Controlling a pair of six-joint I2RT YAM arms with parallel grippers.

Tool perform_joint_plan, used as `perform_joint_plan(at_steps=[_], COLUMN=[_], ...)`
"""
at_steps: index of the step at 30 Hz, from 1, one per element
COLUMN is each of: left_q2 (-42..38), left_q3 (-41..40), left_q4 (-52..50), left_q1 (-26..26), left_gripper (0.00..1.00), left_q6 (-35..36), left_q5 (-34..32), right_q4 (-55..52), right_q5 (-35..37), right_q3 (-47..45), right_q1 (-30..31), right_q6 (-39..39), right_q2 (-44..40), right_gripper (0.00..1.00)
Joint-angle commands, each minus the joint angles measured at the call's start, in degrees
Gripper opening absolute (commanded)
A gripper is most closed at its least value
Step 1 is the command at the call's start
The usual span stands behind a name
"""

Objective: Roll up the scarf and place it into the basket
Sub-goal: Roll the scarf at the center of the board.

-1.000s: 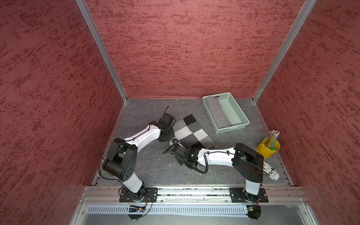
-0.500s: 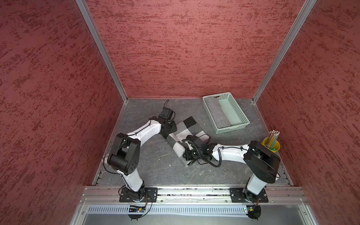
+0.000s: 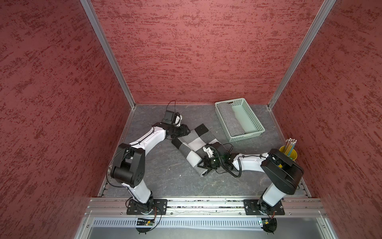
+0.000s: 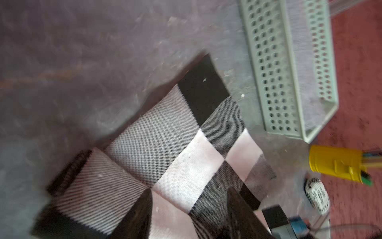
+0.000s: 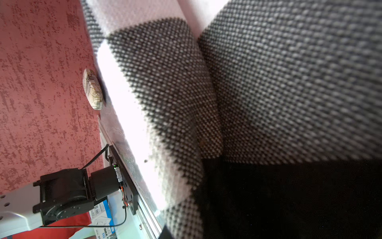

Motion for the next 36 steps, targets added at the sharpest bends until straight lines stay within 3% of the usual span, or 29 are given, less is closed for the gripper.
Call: perform_joint_plan(at_steps=[1,3,6,8,13,19,22,26,30,32,33,35,36], left_q2=[-6.1,-8.7,-8.1,-5.4,3.6,12.9,16.2,18.1,21.9,24.5,25.9,28.3,29.1], left_q3=[-6.6,-12.7,-15.6,-14.3,-6.1,5.2,7.3,6.7,9.4,11.8,13.4,16.1,17.1], left_q4=[9.2,16.8,22.5,19.7,5.2,-15.0,-20.2,-20.0,-20.6,-21.7,-22.3,-23.8,-24.4], left_q1=[4.7,7.4,11.7,12.9,11.4,8.4,6.8,5.0,2.2,1.0,0.5,-0.1,-0.5], left_gripper=[0.68,0.78,0.78,0.79,0.82,0.82,0.81,0.78,0.64,0.37,0.22,0.01,0.00], left_q6=[19.6,22.9,23.2,25.8,32.6,33.2,32.1,31.0,29.5,28.4,27.4,26.0,25.4], left_q5=[15.9,20.7,28.4,32.3,34.1,19.1,11.9,11.1,11.7,11.4,10.6,10.4,10.1], right_q4=[-10.7,-13.3,-15.0,-14.9,-13.0,-4.9,-0.8,1.4,3.4,2.8,1.3,-6.0,-11.8], right_q5=[0.1,-0.5,-2.6,-4.3,-5.7,-7.8,-8.1,-6.9,-5.7,-5.2,-4.4,-0.3,3.3], right_q3=[-1.2,-2.2,-4.1,-5.2,-7.5,-12.4,-14.6,-15.8,-17.4,-17.3,-16.9,-14.5,-12.3], right_q1=[-2.3,-3.8,-6.1,-7.4,-10.0,-12.0,-12.2,-12.5,-12.9,-12.9,-12.9,-12.4,-11.8], right_q6=[-4.1,-5.4,-6.4,-6.5,-5.9,-0.5,2.4,3.9,5.5,4.9,3.8,0.2,-2.4], right_q2=[-2.9,-4.1,-6.2,-7.4,-7.0,-5.0,-4.0,-2.4,-2.5,-3.3,-4.3,-7.5,-9.8], right_gripper=[0.00,0.00,0.00,0.00,0.00,0.00,0.00,0.00,0.00,0.00,0.08,0.23,0.30])
